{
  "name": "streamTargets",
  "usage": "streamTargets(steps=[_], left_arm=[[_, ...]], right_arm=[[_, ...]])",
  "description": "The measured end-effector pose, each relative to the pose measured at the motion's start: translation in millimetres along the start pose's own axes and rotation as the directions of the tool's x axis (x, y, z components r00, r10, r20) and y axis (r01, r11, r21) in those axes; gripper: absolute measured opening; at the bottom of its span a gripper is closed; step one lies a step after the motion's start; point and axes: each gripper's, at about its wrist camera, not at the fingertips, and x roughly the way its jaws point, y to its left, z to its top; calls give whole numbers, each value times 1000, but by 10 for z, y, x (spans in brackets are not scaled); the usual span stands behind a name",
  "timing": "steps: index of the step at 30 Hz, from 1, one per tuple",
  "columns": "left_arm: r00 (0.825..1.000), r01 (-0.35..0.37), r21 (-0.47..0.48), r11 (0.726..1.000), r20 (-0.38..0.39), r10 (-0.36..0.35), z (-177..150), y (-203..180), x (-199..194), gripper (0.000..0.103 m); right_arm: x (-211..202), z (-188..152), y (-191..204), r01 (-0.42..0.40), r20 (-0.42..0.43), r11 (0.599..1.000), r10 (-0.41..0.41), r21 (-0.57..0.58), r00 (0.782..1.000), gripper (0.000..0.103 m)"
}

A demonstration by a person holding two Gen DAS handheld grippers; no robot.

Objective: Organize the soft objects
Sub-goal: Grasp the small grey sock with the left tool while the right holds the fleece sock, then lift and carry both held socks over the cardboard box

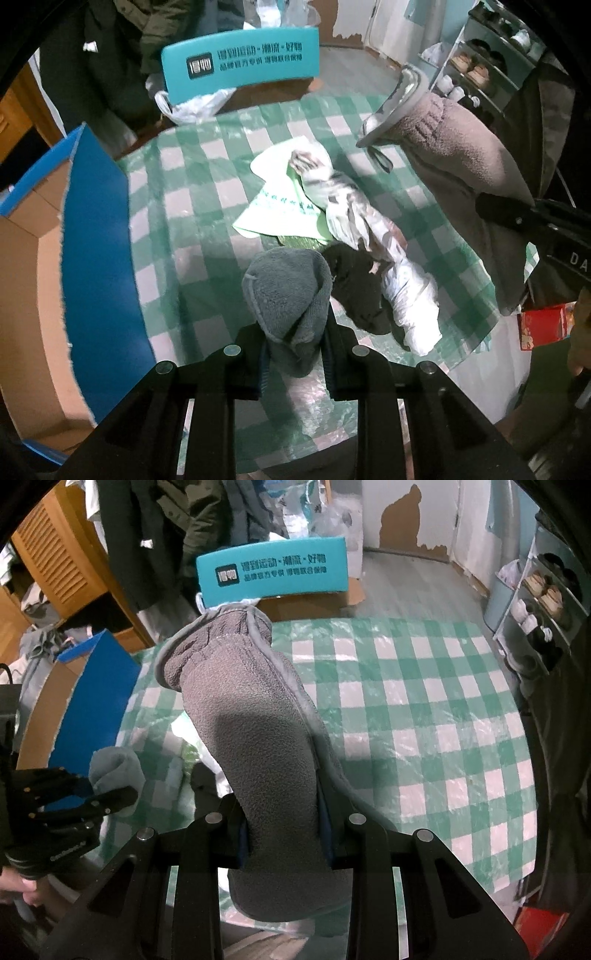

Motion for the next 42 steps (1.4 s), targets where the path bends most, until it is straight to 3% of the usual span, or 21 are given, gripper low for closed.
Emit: streamTargets(steps=[11, 42], left_arm=[[998, -12, -4, 1000, 56, 12, 3, 159, -303, 23], [986, -13, -163, 987, 162, 40, -163, 1107, -907, 23]], right_arm=[[-133, 128, 232, -35, 37, 999, 36, -33, 999, 28], [-193, 535, 1413, -149, 51, 970, 161, -190, 986, 28]])
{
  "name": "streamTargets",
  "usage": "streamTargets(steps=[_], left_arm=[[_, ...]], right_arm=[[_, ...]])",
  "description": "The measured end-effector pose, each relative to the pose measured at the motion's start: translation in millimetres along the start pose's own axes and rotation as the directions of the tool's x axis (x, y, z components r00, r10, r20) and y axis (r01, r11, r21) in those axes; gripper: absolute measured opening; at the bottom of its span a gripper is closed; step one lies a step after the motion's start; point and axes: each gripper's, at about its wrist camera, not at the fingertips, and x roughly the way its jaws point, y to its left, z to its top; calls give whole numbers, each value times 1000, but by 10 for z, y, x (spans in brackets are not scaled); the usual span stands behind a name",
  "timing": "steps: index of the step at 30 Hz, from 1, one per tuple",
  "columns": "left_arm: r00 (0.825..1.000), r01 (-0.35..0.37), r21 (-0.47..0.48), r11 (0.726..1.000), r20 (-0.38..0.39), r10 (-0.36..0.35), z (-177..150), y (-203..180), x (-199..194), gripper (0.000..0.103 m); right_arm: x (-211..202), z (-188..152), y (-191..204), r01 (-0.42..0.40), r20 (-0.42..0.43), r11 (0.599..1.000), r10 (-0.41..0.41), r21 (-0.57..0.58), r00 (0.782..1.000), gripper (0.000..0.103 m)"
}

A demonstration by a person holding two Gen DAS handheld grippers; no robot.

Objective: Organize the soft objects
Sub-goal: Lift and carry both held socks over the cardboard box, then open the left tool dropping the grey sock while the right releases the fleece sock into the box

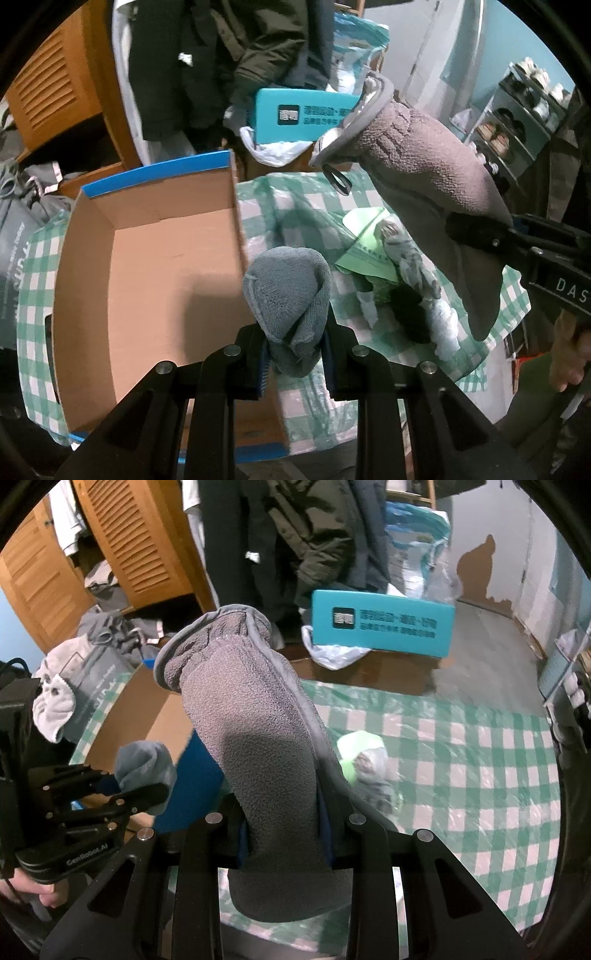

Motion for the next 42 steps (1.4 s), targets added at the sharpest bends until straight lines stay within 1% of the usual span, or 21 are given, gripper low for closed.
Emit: streamTargets(steps=[10, 19, 22, 30, 34, 38, 40, 41, 42], left_arm=[[999, -27, -60, 998, 32, 29, -45, 382, -141, 23], [998, -52, -134, 990, 32, 57, -154, 765, -180, 23], [997, -70, -158, 985, 32, 76, -193, 885, -197, 23], [995, -90, -213, 973, 23, 97, -269, 1162, -183, 23], [994, -104, -247, 963, 3, 108, -332, 1317, -136, 23], [994, -108, -267, 958, -3, 111, -342, 1387, -134, 23], [993, -119, -270, 956, -5, 122, -345, 1395, -141, 25], [992, -124, -268, 955, -5, 127, -343, 1394, -144, 26], [991, -131, -267, 955, -5, 135, -342, 1400, -142, 30]], right_arm=[[182, 241, 491, -40, -11, 997, 39, -60, 999, 28], [425, 390, 951, -84, -39, 991, 80, -108, 996, 28], [507, 416, 1091, -93, -51, 988, 87, -122, 995, 28], [762, 483, 1437, -116, -89, 980, 103, -161, 991, 28], [908, 480, 1544, -135, -125, 976, 115, -169, 986, 28], [1025, 474, 1648, -145, -153, 974, 119, -173, 981, 28], [1061, 483, 1690, -151, -163, 973, 122, -175, 979, 28], [1076, 488, 1714, -157, -170, 971, 126, -179, 977, 29], [1087, 491, 1727, -161, -174, 970, 129, -183, 976, 32]])
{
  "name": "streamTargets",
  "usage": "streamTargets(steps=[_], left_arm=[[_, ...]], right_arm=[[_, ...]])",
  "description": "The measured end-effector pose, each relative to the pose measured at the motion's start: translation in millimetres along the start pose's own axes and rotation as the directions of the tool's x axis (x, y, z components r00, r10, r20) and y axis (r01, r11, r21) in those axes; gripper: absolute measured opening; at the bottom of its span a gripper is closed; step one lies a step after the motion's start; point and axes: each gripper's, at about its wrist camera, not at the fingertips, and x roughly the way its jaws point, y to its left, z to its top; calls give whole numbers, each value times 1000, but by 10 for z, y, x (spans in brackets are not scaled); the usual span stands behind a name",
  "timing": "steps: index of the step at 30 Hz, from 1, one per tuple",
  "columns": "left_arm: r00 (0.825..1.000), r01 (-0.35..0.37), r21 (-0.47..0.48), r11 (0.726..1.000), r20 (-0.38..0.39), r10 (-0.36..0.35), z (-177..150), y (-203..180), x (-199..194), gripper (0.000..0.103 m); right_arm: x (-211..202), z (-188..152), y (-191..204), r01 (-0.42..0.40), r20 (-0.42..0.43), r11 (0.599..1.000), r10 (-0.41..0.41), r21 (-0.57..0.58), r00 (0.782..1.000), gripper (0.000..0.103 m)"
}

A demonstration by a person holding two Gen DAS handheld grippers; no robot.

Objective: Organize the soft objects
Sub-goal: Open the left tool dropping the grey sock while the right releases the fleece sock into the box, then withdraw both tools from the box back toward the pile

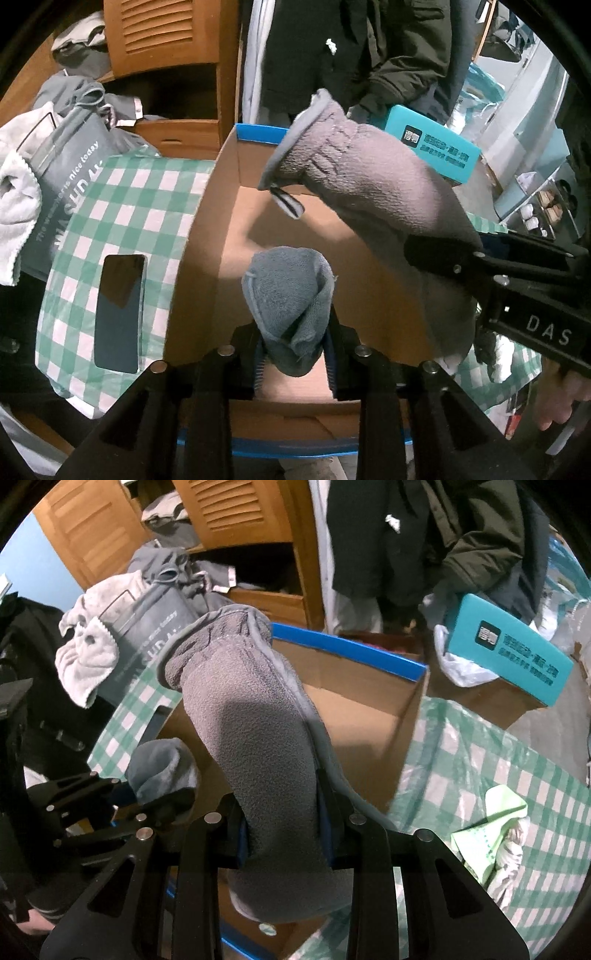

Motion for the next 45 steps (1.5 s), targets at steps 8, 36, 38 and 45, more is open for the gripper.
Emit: streamTargets(steps=[8, 36, 38, 45], left_arm=[[1000, -21, -4, 1000, 6, 21, 8, 35, -4, 46], [1000, 22, 110, 994, 7, -23, -23, -583, -73, 50], [1000, 22, 125, 992, 6, -23, -31, -644, -67, 50], [1000, 22, 177, 984, -10, -20, -65, -869, -28, 50]], right_arm=[[10, -22, -8, 4, 2, 1000, -4, 0, 1000, 58], [-523, -395, -597, 73, 49, 993, -77, 95, 996, 68], [-554, -437, -640, 79, 49, 992, -84, 98, 995, 68], [-653, -632, -821, 100, 42, 988, -106, 119, 993, 69]])
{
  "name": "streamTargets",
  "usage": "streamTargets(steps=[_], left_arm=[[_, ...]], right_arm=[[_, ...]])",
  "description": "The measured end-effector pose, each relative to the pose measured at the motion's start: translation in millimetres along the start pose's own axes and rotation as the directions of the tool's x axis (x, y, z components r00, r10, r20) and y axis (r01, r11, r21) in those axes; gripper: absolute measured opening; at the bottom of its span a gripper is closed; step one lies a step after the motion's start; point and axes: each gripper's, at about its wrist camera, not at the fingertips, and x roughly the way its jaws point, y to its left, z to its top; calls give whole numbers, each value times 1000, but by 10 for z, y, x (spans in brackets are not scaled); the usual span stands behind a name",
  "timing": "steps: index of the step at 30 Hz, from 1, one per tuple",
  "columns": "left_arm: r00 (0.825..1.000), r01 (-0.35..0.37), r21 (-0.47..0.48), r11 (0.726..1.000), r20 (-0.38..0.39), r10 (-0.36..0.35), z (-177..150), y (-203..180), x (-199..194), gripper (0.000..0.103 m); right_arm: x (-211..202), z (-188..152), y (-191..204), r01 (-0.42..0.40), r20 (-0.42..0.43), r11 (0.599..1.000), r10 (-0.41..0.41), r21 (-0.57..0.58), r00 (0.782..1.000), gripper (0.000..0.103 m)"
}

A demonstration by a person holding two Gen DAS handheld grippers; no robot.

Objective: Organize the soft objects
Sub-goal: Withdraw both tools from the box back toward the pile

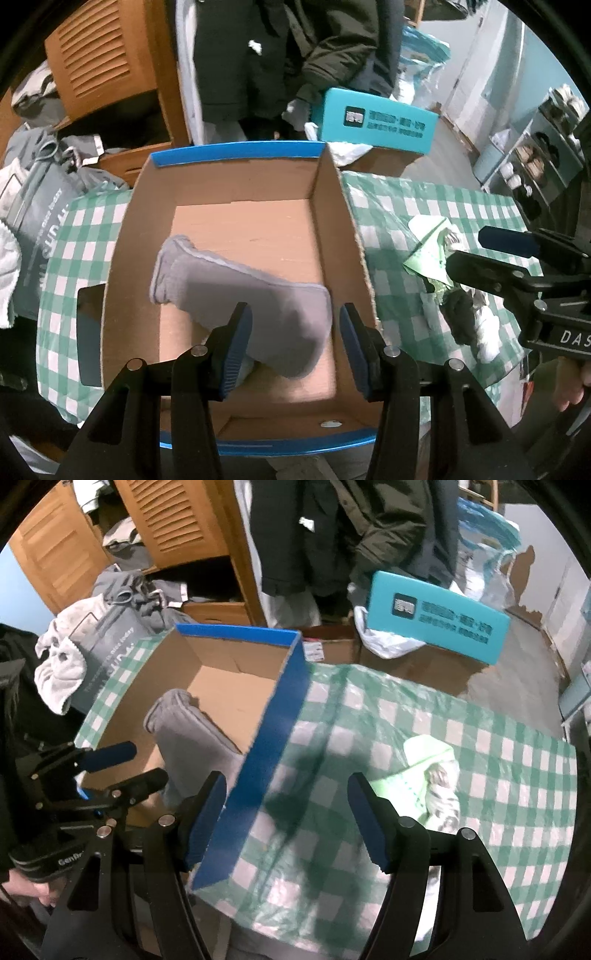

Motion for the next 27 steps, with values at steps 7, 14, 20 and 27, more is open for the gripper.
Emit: streamTargets(steps=[7, 14, 20, 27], left_arm=[[1000, 9, 45, 999, -7, -9, 13, -242, 15, 50], [1000, 20, 90, 996, -20, -19, 29, -524, 64, 52], [997, 55, 125, 991, -53, -49, 20, -781, 163, 55], [994, 82, 157, 984, -89, -69, -6, -1051, 290, 55]], right_arm=[[-51, -219, -328, 24, -17, 999, -24, 48, 1000, 69], [-134, -383, -653, 45, -18, 994, -43, 100, 999, 70], [-152, -505, -974, 86, -25, 984, -83, 159, 996, 71], [-184, -683, -1279, 110, -41, 969, -103, 220, 994, 71]])
